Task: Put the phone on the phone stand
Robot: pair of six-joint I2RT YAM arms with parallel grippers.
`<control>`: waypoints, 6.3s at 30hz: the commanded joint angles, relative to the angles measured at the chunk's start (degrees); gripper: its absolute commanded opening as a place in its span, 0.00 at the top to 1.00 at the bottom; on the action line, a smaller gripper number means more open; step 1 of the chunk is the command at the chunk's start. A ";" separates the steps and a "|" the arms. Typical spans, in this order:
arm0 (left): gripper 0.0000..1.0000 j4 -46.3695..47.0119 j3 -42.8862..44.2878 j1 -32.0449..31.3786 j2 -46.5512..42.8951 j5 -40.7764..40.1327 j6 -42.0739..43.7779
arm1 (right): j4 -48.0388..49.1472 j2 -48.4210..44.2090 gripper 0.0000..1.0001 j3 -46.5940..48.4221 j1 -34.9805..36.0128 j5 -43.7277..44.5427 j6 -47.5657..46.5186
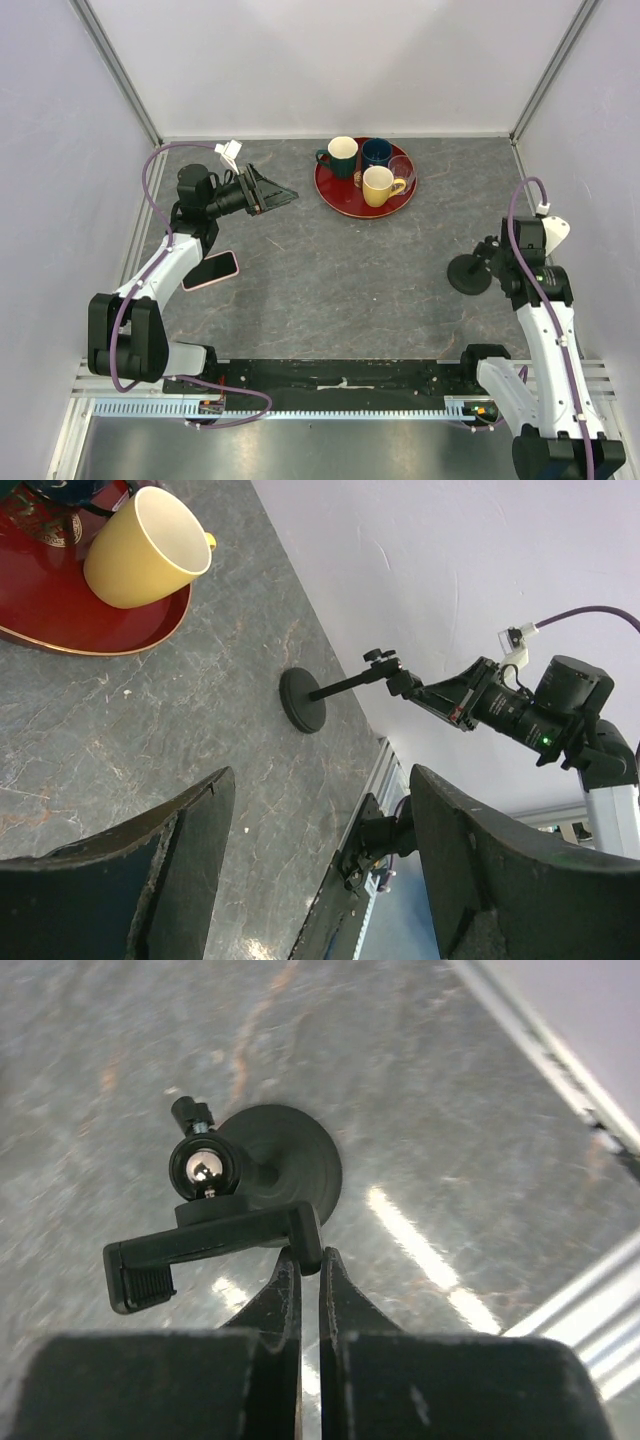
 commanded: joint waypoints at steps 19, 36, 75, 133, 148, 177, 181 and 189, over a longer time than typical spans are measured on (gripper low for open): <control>0.25 0.60 2.52 -0.16 1.65 2.03 -1.26 | 15.56 10.05 1.00 2.29 58.28 13.94 25.99; 0.27 -2.83 3.66 0.01 2.09 1.50 0.33 | -28.76 46.49 1.00 34.12 74.14 43.26 74.37; 0.28 -5.28 4.45 0.01 2.44 1.33 2.70 | 3.10 32.10 0.07 32.42 77.74 21.75 6.90; 0.27 -7.30 4.27 -0.25 3.59 -2.54 8.06 | 47.09 23.55 0.04 1.16 46.63 -39.10 -23.99; 0.01 -65.38 6.48 3.17 -8.63 -67.91 -13.87 | 33.74 5.80 0.02 -5.08 46.63 -11.77 -12.21; 0.14 -92.11 28.17 18.74 28.00 -55.99 -42.39 | 34.88 1.66 0.02 -7.71 46.63 -18.52 -17.74; 0.14 -96.51 32.39 18.91 32.66 -57.74 -42.74 | 34.97 0.70 0.02 -7.80 46.63 -18.79 -17.74; 0.11 -94.85 31.79 19.00 33.99 -57.21 -45.20 | 34.88 0.17 0.02 -8.15 46.63 -20.28 -17.48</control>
